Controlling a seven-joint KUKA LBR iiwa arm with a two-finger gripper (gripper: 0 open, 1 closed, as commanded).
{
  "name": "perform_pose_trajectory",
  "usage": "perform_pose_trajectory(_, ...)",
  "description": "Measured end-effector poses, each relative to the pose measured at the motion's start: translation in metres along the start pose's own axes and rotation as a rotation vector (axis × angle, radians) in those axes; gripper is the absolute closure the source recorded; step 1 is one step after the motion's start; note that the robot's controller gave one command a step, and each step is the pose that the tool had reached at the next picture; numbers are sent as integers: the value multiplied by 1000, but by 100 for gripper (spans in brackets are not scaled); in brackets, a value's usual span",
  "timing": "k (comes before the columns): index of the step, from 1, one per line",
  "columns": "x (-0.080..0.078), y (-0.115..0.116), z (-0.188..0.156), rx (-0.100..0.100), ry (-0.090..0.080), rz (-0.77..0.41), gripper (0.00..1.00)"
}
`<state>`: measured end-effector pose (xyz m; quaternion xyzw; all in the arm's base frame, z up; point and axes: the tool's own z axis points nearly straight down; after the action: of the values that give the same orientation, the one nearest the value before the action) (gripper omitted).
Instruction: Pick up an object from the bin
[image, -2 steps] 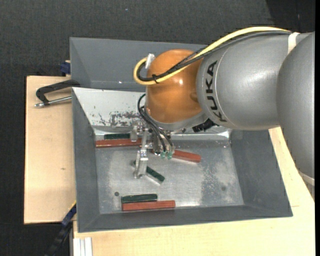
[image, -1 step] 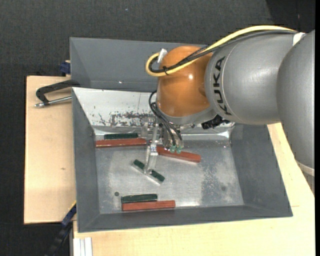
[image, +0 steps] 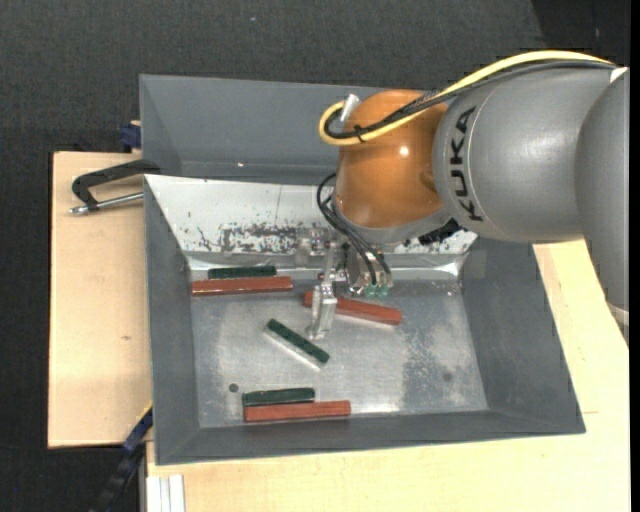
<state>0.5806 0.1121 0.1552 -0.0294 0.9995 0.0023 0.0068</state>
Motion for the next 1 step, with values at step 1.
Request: perform_pose_trajectory(1,8,-49,81,2,2,320,100)
